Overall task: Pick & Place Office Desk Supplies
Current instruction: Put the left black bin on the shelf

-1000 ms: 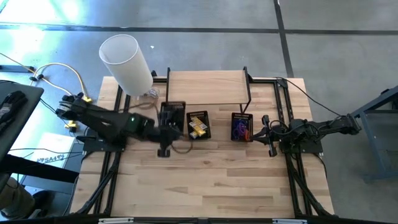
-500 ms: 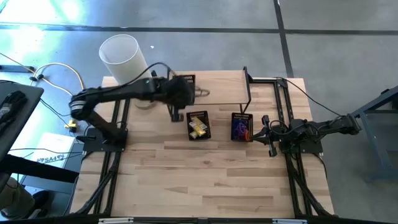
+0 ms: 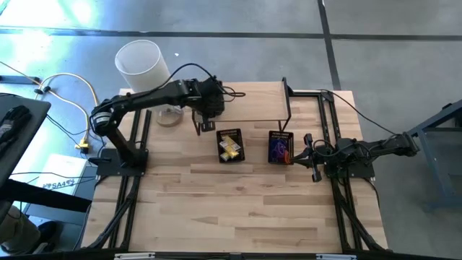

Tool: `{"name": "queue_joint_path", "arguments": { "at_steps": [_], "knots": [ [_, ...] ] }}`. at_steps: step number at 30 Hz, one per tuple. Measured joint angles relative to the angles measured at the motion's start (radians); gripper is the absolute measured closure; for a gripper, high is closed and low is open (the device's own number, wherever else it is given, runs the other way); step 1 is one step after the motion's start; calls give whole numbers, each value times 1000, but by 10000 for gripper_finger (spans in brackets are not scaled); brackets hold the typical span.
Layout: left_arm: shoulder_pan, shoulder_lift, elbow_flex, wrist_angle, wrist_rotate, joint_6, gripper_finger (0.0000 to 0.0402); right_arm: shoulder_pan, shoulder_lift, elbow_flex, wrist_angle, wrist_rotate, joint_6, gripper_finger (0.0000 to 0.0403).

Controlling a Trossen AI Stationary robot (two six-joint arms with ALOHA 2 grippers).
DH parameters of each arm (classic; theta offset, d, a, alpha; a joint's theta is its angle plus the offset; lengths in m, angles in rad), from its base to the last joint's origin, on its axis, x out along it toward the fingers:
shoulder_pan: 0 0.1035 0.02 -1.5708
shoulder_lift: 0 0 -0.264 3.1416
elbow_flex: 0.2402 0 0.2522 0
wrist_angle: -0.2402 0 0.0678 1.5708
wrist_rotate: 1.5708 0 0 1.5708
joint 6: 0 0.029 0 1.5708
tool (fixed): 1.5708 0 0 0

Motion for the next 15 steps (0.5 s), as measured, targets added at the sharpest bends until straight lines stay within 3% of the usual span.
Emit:
{"name": "queue_joint_path", "arguments": {
  "at_steps": [6, 15],
  "knots": [
    [-33, 0, 0, 7, -93, -5, 390, 0, 0, 0, 0, 0, 0, 395],
    [-73, 0, 0, 14, -99, 10, 317, 0, 0, 0, 0, 0, 2, 395]
  ]
}}
